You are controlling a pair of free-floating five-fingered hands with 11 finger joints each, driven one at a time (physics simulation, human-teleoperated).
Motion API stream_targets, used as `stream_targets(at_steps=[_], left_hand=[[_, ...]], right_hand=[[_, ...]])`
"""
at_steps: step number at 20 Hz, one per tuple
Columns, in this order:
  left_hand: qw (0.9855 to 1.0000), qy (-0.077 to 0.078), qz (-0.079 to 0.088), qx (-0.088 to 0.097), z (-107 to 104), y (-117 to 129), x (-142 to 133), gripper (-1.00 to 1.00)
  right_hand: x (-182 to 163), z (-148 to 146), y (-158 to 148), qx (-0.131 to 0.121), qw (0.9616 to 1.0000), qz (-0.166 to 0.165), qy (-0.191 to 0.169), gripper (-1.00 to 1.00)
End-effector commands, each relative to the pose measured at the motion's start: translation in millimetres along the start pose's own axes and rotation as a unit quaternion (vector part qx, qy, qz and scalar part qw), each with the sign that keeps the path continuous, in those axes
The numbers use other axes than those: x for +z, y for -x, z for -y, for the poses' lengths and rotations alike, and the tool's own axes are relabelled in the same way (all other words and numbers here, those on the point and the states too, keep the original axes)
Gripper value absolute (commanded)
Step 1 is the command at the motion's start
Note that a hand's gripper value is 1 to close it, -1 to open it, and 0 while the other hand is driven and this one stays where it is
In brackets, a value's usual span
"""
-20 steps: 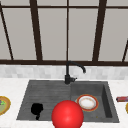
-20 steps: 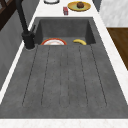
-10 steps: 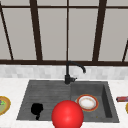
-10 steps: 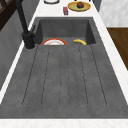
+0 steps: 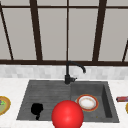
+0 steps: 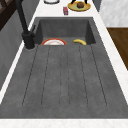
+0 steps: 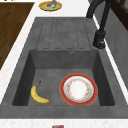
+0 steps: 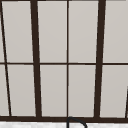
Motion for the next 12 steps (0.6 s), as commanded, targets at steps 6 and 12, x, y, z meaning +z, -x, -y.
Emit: stream_targets(at_steps=[6,12], left_hand=[[1.0000,0.000,0.000,0.000,0,0,0,0.00],[1.0000,0.000,0.000,0.000,0,0,0,0.00]], right_hand=[[-13,-11,4,-0.010,0.9995,-0.024,-0.016,-1.00],[-17,-16,2,-0.007,0.9996,-0.022,-0.013,-1.00]])
